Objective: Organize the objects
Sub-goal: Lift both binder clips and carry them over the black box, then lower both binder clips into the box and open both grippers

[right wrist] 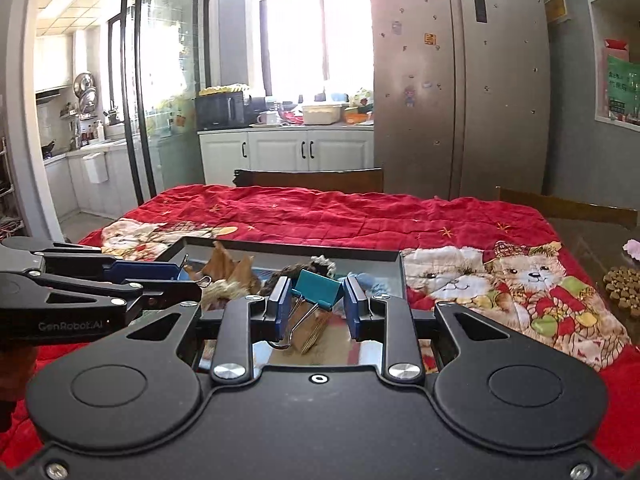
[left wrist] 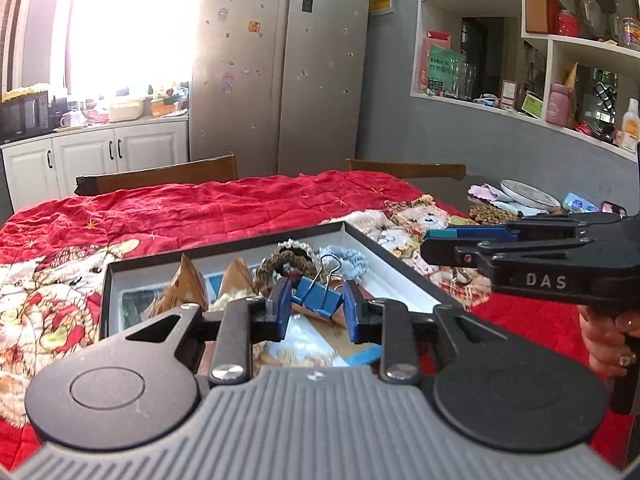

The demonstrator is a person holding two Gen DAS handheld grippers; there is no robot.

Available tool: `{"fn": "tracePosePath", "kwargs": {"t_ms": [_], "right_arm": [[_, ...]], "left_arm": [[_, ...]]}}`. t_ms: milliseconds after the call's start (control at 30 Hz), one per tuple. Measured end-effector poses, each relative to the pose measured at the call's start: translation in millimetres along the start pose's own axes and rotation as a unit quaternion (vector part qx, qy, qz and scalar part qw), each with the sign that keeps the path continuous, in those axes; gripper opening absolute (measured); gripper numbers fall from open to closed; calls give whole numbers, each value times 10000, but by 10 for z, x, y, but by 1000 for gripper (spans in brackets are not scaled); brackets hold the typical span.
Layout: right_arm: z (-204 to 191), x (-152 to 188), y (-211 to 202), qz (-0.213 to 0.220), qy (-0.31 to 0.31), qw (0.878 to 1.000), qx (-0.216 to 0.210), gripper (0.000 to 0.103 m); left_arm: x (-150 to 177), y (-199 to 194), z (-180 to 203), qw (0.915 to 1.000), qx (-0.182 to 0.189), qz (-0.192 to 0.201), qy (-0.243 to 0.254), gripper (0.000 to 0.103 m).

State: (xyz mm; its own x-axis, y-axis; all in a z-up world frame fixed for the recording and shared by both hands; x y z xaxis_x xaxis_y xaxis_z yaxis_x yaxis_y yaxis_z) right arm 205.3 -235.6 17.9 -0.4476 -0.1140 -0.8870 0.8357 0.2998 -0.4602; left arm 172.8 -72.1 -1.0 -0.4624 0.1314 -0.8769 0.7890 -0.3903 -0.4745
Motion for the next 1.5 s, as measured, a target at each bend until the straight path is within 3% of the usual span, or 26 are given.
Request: {"fn": "tracePosePath", "kwargs": {"t_ms": [300,667,1500], "right_arm": [[130,-52,417,-189,123,9997,109,27],[248,168,902,-550,278,9980,164,27],[246,393,1204,-905,221,9955,159,27]], "left_arm": [[-61,311,-22,9998,-146,-156,-65,31],[71,649,-55,9988,-263,-415,-9,31],[274,942,-50,9957,-393,-824,169,31]]}}
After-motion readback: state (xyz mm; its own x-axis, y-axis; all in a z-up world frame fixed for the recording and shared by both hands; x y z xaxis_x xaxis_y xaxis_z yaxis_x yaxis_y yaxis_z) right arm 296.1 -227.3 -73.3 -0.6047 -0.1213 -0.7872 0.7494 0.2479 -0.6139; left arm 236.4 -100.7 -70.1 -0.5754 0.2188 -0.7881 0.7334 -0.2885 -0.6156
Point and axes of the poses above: each gripper's, at about its wrist camera, not at the fingertips, and y roughly the way its jaws point, z to its right, x to its underside, the point moved 5 cm from there along y, roughly the way its jaws point, and after that the axes turned 3 degrees about -z, right-handed, at the moved point
